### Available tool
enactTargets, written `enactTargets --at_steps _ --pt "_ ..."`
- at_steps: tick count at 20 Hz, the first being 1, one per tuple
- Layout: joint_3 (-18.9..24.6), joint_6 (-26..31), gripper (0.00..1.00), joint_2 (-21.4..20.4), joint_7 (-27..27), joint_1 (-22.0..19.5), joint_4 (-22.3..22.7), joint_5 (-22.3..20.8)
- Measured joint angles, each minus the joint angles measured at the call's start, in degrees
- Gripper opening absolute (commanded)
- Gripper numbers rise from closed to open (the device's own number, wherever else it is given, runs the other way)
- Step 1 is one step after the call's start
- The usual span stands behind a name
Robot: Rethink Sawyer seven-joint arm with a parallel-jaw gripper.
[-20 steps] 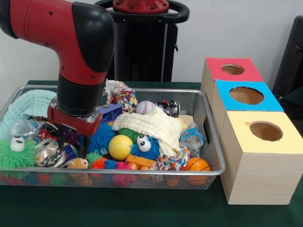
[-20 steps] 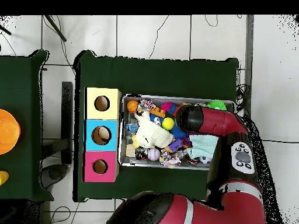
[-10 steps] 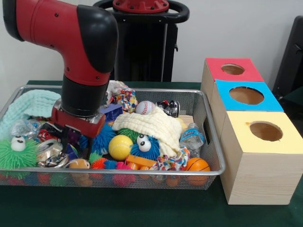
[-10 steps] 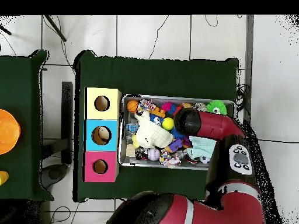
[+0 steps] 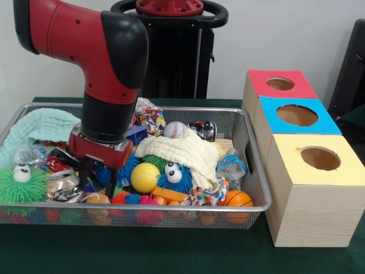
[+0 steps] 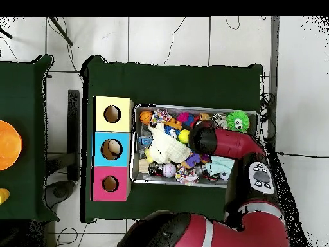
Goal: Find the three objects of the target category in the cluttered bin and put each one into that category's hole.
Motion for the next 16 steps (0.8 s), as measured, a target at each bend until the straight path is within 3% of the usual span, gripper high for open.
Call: enactTargets --at_steps 16 --pt "2.2 -14.3 1.00 1.3 0.0 -1.5 2.8 -6.7"
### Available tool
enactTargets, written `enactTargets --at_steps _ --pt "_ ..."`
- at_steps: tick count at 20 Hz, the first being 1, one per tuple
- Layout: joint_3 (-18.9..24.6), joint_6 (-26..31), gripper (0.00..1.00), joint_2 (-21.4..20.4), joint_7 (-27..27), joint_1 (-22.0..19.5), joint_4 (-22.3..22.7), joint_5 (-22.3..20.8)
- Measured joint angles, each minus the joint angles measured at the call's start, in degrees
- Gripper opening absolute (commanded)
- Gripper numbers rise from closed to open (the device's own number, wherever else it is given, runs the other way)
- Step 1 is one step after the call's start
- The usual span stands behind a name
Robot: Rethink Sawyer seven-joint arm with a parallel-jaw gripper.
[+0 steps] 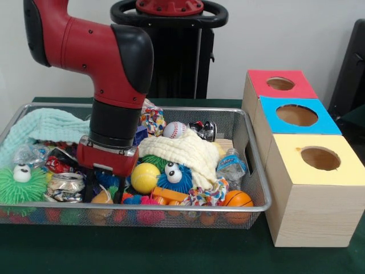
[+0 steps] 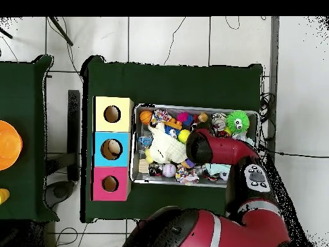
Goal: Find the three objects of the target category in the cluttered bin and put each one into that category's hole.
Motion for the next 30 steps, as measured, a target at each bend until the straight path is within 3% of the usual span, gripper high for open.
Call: enactTargets --at_steps 4,5,27,30 --pt "0.1 -0.9 1.00 0.1 0.0 -0.2 0.1 -0.4" --pt "0.2 -0.9 0.00 0.1 0.0 -0.3 0.1 -0.4" --pt "-0.4 -0.7 0.00 -0.1 0.0 0.4 0.4 -0.4" --pt "0.2 1.5 0.00 -1.4 0.0 0.4 0.8 -0.4"
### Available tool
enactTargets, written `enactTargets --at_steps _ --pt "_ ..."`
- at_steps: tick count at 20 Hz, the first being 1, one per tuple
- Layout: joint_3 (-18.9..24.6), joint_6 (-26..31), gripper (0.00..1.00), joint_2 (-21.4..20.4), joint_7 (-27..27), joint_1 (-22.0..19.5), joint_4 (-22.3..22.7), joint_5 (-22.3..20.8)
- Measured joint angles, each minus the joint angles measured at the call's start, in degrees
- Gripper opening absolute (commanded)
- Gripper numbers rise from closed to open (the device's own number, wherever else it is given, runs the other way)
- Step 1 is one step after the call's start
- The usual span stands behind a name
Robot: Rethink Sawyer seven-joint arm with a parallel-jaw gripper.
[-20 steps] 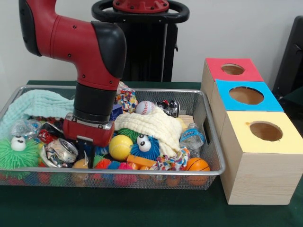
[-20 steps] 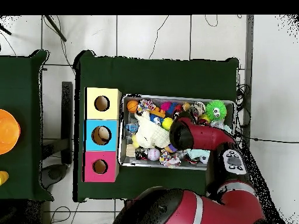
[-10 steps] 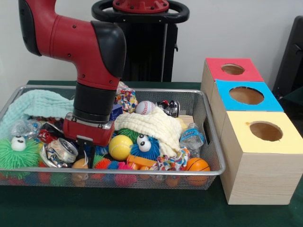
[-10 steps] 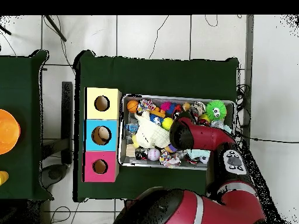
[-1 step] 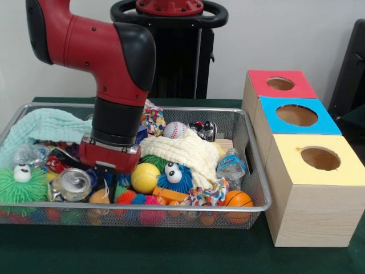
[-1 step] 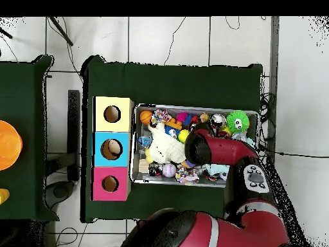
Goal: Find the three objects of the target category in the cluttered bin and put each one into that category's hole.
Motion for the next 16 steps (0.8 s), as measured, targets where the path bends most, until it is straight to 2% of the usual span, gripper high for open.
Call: enactTargets --at_steps 3,4,9,13,16 --pt "1.1 3.0 0.00 -1.7 0.0 -0.6 0.7 0.2" --pt "2.1 6.4 0.00 -3.7 0.0 -1.3 1.5 0.6" --pt "3.9 13.5 0.00 -7.4 0.0 -2.6 2.7 1.5" --pt "6.0 23.2 0.00 -12.4 0.0 -4.3 3.7 3.8" --pt "5.9 25.1 0.00 -14.1 0.0 -3.7 3.8 4.6"
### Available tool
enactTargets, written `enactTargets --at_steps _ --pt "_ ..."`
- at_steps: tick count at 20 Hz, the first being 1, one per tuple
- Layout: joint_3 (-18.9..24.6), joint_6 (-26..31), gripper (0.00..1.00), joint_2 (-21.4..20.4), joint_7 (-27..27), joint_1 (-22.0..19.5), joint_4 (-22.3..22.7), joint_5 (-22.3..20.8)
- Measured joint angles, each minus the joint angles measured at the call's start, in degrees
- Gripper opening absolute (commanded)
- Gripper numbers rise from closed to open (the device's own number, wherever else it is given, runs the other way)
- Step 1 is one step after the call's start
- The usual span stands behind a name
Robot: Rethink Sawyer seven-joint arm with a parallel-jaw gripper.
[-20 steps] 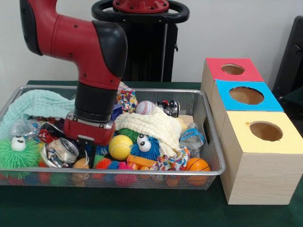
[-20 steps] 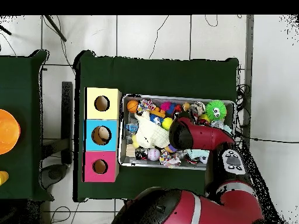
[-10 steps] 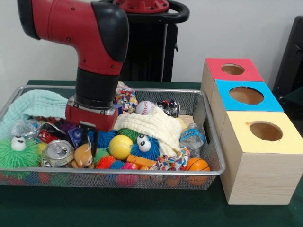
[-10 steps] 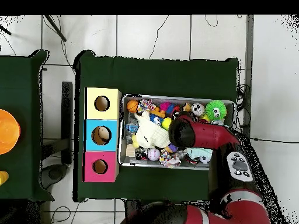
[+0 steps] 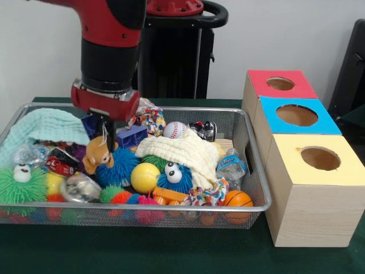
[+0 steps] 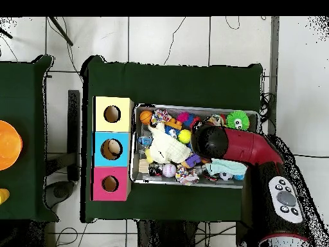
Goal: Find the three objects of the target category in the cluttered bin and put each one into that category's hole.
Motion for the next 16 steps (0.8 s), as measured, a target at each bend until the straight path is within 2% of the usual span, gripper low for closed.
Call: enactTargets --at_steps 6,16 --pt "-0.5 0.1 0.00 -1.4 0.0 4.7 0.0 1.3" --pt "-1.7 0.1 0.00 -1.5 0.0 11.5 0.0 4.4"
